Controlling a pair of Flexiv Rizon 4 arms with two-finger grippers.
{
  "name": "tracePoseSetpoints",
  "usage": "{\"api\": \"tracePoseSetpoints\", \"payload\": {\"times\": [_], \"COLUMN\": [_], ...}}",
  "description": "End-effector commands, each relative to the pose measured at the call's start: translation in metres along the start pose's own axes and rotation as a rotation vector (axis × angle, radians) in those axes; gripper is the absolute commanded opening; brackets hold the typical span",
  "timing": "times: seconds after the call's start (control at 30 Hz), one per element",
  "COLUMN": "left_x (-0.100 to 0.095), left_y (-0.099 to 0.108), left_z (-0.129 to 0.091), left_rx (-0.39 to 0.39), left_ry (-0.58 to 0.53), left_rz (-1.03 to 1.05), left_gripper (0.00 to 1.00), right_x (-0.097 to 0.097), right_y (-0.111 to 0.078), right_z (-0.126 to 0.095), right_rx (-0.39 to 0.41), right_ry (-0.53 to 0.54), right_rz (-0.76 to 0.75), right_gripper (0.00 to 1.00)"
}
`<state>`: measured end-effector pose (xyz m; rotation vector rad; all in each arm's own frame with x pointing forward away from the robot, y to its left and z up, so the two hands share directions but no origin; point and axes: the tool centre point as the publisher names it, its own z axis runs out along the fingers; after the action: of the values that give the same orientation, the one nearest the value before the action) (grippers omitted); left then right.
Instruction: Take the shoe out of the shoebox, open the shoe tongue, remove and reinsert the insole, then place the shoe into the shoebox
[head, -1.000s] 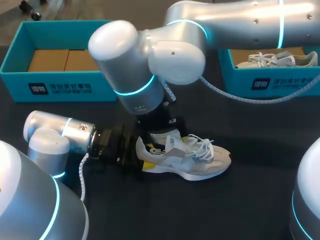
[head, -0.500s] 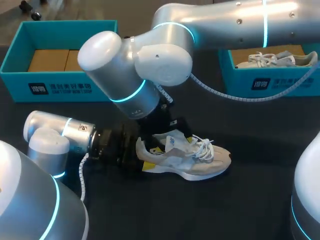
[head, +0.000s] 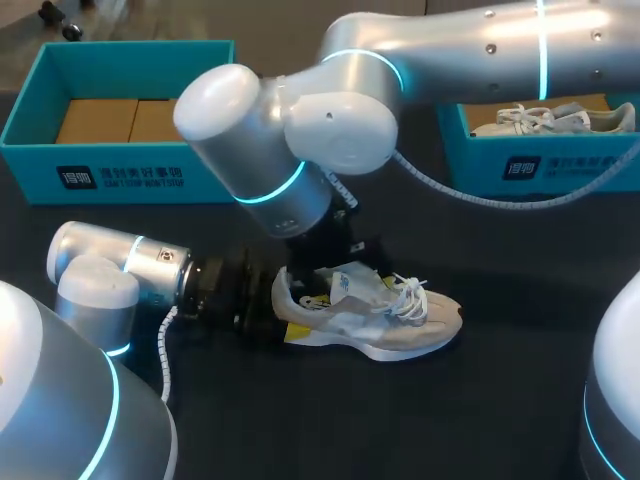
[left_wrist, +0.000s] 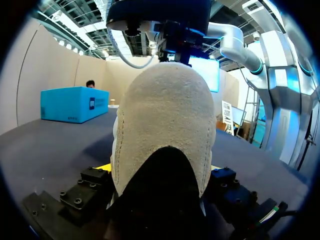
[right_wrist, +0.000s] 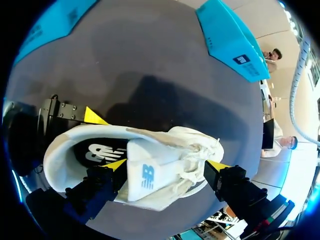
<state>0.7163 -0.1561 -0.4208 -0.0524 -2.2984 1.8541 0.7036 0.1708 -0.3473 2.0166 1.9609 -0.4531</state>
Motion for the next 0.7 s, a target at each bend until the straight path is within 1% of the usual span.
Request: {"api": "tracePoseSetpoints", "payload": {"times": [0.03, 0.37, 0.6, 0.67, 0.7], "left_x": [-0.001, -0.001, -0.001, -0.001, -0.001], "left_y": [0.002, 0.002, 0.002, 0.002, 0.002], "left_z": [0.0, 0.0, 0.0, 0.0, 0.0], "left_rx": [0.0, 0.0, 0.0, 0.0, 0.0], "left_ry": [-0.002, -0.002, -0.002, -0.002, -0.002], "left_rz": [0.0, 0.0, 0.0, 0.0, 0.0], "left_gripper": [0.0, 0.0, 0.0, 0.0, 0.0], "right_x": [-0.014, -0.028, -0.026, -0.025, -0.024], "right_y": [-0.007, -0.006, -0.01, -0.01, -0.01], "right_z": [0.002, 0.002, -0.007, -0.009, -0.01], "right_rx": [-0.013, 0.006, 0.008, 0.021, 0.025], "right_ry": [0.03, 0.06, 0.08, 0.094, 0.098], "right_rz": [0.416, 0.443, 0.433, 0.426, 0.424], "right_gripper": [1.0, 1.0, 1.0, 1.0, 0.95]}}
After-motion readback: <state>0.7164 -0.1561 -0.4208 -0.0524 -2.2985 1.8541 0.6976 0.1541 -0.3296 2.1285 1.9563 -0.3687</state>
